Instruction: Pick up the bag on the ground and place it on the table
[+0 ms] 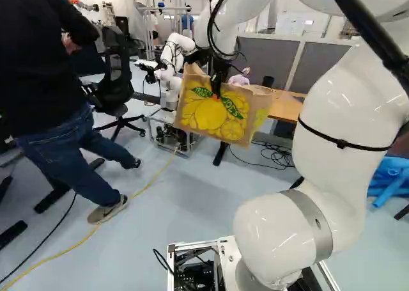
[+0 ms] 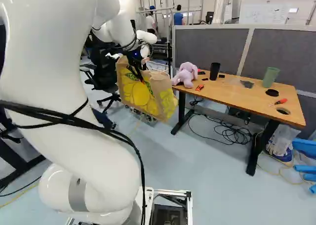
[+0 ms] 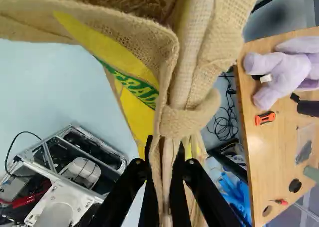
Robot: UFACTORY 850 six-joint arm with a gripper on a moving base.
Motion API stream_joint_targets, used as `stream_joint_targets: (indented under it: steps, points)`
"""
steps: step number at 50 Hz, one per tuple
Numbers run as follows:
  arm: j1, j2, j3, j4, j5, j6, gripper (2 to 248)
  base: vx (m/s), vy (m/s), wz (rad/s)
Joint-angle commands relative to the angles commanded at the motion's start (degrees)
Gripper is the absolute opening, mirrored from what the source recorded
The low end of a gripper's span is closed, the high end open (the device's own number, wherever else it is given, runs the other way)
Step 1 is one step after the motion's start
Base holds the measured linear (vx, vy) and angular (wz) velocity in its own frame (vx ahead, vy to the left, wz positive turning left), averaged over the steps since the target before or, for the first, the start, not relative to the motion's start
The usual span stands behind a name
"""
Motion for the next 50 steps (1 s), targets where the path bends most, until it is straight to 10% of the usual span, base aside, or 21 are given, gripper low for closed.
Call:
stream_joint_targets:
  steps: [50]
  points:
    - [-0.3,4.0,-4.5,-7.6,-18.1,0.0,22,0.0,0.0,0.0]
